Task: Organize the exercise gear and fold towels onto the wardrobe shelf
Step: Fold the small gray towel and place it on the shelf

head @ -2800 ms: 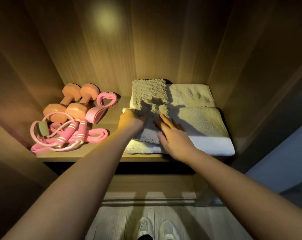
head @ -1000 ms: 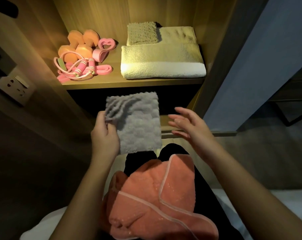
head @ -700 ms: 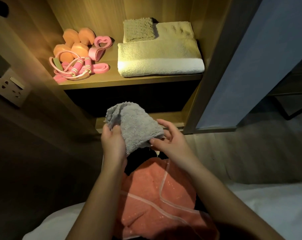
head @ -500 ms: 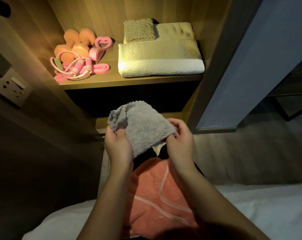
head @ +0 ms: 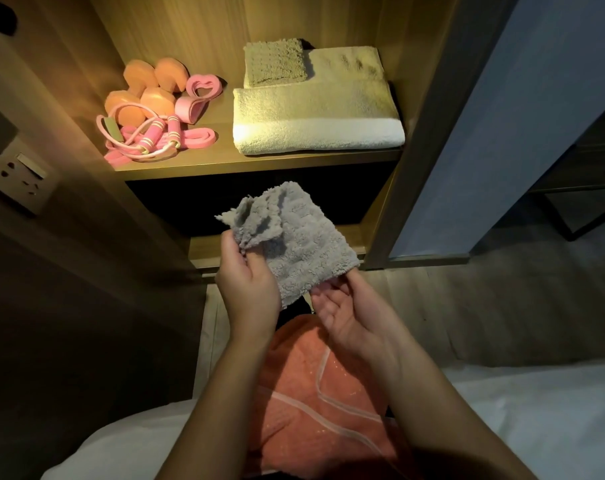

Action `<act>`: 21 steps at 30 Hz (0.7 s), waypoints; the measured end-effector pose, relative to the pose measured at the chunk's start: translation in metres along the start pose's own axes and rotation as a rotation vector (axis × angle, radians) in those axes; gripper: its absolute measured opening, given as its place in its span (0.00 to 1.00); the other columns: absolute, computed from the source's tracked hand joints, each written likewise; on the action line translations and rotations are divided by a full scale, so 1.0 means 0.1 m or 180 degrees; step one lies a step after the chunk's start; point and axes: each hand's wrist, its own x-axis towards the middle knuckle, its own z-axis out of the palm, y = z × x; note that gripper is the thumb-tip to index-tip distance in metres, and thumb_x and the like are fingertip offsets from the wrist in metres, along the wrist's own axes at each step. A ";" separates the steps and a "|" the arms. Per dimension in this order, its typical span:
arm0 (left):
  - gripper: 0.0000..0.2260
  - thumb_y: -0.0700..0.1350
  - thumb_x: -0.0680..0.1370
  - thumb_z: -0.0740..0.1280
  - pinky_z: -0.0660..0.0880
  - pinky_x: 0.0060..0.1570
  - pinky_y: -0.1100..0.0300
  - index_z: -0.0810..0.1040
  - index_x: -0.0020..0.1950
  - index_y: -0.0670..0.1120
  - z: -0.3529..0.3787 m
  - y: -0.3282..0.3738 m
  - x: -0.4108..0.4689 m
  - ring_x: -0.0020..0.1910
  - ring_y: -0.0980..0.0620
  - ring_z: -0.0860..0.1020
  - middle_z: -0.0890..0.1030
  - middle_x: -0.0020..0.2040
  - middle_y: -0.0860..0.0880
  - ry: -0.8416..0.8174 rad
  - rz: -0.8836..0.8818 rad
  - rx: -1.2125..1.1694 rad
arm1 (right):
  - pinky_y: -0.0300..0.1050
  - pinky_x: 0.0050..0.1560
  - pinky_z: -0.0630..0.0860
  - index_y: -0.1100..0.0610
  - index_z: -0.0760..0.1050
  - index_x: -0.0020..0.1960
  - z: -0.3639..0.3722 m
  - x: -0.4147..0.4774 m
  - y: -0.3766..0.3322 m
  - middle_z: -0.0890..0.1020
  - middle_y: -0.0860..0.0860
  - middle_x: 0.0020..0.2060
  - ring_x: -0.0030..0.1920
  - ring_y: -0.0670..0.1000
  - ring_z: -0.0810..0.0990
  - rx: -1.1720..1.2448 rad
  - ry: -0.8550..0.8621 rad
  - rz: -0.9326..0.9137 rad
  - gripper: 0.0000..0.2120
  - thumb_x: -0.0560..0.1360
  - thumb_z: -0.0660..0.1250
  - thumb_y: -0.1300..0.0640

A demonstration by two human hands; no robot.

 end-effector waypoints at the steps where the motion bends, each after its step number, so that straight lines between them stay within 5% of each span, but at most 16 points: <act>1: 0.12 0.37 0.77 0.56 0.70 0.43 0.73 0.74 0.58 0.41 0.00 0.00 0.00 0.45 0.69 0.76 0.77 0.46 0.62 -0.0025 0.0065 -0.0006 | 0.38 0.27 0.77 0.59 0.75 0.46 0.00 -0.01 0.02 0.82 0.53 0.30 0.28 0.48 0.81 0.0085 -0.0053 -0.0090 0.11 0.80 0.63 0.52; 4: 0.12 0.36 0.77 0.56 0.71 0.44 0.72 0.74 0.57 0.43 -0.01 -0.01 -0.01 0.45 0.69 0.76 0.77 0.46 0.63 -0.0063 0.0156 -0.0090 | 0.42 0.37 0.80 0.60 0.75 0.48 -0.01 -0.07 0.07 0.84 0.53 0.35 0.35 0.49 0.84 0.0447 -0.0451 -0.0293 0.09 0.80 0.61 0.54; 8: 0.11 0.36 0.78 0.57 0.70 0.47 0.73 0.75 0.58 0.42 0.01 0.02 0.01 0.49 0.69 0.76 0.78 0.47 0.64 -0.0052 0.0223 -0.0213 | 0.53 0.66 0.70 0.65 0.69 0.69 0.06 -0.22 0.07 0.77 0.61 0.65 0.65 0.59 0.77 0.0785 -0.1133 -0.0216 0.26 0.78 0.59 0.49; 16: 0.12 0.37 0.79 0.57 0.71 0.49 0.72 0.74 0.59 0.47 0.04 0.01 -0.01 0.51 0.68 0.77 0.79 0.49 0.61 -0.0145 -0.0016 -0.0417 | 0.55 0.77 0.52 0.66 0.58 0.76 0.14 -0.22 0.01 0.65 0.64 0.74 0.75 0.61 0.63 0.0967 -0.1400 -0.0183 0.34 0.80 0.56 0.42; 21: 0.13 0.41 0.78 0.57 0.72 0.53 0.67 0.75 0.60 0.46 0.07 -0.04 -0.01 0.52 0.62 0.77 0.79 0.52 0.59 -0.0088 -0.0198 -0.0377 | 0.57 0.75 0.55 0.65 0.60 0.75 0.19 -0.17 -0.05 0.67 0.64 0.73 0.74 0.62 0.65 0.0969 -0.1625 -0.0255 0.35 0.79 0.58 0.41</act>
